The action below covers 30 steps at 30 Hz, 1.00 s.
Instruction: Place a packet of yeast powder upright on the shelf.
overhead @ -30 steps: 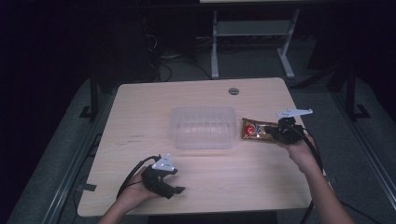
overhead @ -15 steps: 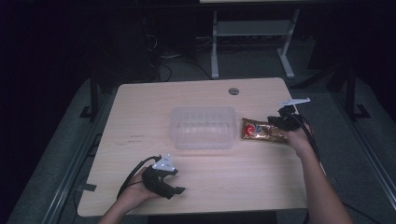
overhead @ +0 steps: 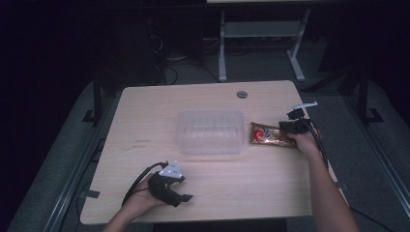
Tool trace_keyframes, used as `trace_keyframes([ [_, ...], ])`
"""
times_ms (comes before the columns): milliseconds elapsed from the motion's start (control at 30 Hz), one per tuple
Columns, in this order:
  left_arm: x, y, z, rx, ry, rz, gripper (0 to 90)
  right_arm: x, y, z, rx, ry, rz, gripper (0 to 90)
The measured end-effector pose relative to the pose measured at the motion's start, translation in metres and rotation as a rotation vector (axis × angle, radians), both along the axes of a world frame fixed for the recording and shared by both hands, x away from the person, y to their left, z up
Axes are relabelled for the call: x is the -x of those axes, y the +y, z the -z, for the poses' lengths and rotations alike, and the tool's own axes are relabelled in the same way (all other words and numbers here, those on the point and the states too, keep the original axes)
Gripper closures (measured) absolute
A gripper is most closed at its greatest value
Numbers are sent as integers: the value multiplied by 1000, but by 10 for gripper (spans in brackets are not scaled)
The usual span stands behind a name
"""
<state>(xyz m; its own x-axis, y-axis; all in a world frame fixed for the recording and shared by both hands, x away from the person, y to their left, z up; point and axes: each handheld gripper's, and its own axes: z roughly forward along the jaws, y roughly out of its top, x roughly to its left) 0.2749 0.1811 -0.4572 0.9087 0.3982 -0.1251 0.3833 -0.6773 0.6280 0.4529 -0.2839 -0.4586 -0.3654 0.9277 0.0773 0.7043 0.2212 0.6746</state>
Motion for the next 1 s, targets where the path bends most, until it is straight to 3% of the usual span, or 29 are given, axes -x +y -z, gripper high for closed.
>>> trace_keyframes([
  [467, 1, -2, 0, -7, -8, 13, 260, 18, 1, 1, 34, 46, -43, 897],
  [700, 2, -4, -1, -11, -8, 19, 260, 41, 7, -2, 76, 63, -141, 897],
  [1000, 3, -4, -1, -11, -11, 24, 260, 60, 10, -5, 97, 85, -192, 898],
])
